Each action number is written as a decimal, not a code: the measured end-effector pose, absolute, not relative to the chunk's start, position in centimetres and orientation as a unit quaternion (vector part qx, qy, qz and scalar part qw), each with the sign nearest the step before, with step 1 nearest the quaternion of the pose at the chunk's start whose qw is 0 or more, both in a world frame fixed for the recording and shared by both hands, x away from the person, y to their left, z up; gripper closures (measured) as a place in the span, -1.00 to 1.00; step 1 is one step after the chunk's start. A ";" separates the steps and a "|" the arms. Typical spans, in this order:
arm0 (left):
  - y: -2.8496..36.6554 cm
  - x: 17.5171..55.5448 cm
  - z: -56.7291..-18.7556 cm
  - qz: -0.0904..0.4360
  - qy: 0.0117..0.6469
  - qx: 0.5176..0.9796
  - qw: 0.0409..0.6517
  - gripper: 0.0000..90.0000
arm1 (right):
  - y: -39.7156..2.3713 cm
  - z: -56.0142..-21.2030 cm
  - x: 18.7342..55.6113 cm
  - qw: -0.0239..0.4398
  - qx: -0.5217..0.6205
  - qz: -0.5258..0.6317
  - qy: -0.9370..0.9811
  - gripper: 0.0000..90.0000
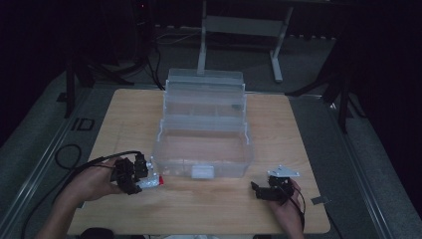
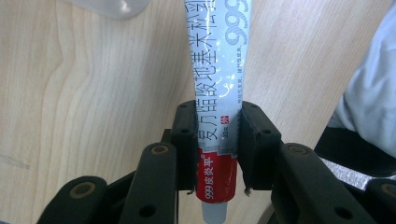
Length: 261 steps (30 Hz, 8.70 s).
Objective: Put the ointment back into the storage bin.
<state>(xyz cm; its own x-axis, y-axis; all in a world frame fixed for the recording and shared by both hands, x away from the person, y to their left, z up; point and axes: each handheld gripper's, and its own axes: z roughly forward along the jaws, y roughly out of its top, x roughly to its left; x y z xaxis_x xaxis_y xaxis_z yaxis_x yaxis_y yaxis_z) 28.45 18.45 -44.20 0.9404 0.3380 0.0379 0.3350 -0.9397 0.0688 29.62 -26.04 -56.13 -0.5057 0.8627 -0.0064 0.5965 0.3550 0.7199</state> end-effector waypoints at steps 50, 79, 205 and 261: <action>18.8 30.1 -39.5 0.053 0.140 0.987 0.066 0.56 | -26.1 -56.1 29.6 0.197 0.456 0.338 0.800 -0.70; 19.0 32.1 -38.0 0.066 0.128 0.986 0.082 0.56 | -26.0 -56.1 29.6 0.197 0.456 0.338 0.800 -0.70; 10.5 37.1 -39.0 0.067 0.038 0.996 0.036 0.56 | -26.0 -56.1 29.6 0.197 0.456 0.338 0.800 -0.70; 11.0 38.5 -39.5 0.058 0.073 0.995 0.029 0.23 | -26.0 -56.1 29.6 0.196 0.454 0.338 0.801 -0.70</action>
<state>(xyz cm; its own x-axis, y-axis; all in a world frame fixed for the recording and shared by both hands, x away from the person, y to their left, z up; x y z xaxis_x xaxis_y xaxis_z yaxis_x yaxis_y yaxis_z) 38.48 11.01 -39.45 0.9827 0.1479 0.1115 0.1411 -0.9878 0.0666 29.57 -26.04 -56.13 -0.5107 0.8597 -0.0070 0.5944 0.3590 0.7196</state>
